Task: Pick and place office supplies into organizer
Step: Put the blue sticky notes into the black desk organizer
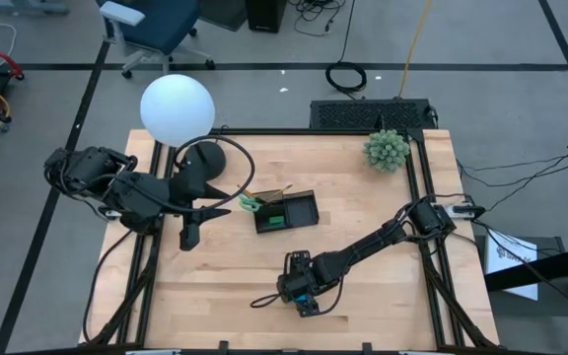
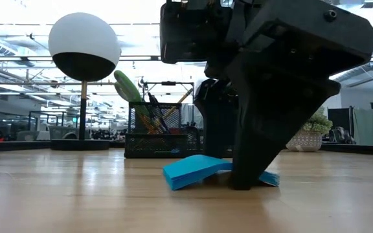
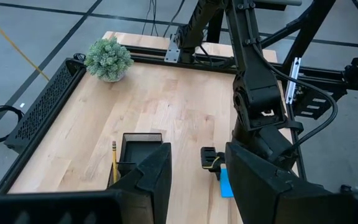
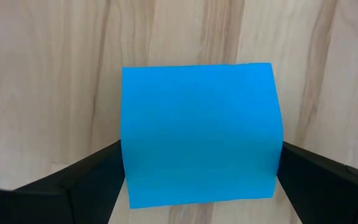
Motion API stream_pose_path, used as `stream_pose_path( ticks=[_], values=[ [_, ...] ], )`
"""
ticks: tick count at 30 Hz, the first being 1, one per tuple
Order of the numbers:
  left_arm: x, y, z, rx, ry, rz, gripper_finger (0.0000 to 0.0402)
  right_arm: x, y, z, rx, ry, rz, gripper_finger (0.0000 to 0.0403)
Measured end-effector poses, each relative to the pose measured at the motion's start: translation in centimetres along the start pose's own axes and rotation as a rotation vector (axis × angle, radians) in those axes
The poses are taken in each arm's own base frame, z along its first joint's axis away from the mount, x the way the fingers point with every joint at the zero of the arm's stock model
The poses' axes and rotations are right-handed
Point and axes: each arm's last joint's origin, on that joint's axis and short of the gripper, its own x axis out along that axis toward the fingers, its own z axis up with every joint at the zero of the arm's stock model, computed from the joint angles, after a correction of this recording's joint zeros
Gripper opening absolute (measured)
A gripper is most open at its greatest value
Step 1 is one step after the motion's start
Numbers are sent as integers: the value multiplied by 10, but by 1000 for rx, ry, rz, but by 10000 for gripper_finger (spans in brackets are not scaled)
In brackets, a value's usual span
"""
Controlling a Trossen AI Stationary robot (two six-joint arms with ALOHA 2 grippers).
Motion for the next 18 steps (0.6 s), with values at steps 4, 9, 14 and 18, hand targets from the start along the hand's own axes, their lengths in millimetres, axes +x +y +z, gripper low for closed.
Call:
stream_pose_path(
  ticks=[4,9,14,18],
  values=[
    [0,0,0,0,0,0,145,0,0,1,23,-7,-2,366],
    [0,0,0,0,0,0,145,0,0,2,29,-23,-2,351],
    [0,0,0,0,0,0,145,0,0,2,27,-23,-3,334],
    [0,0,0,0,0,0,145,-5,-1,3,26,-35,-5,319]
  ],
)
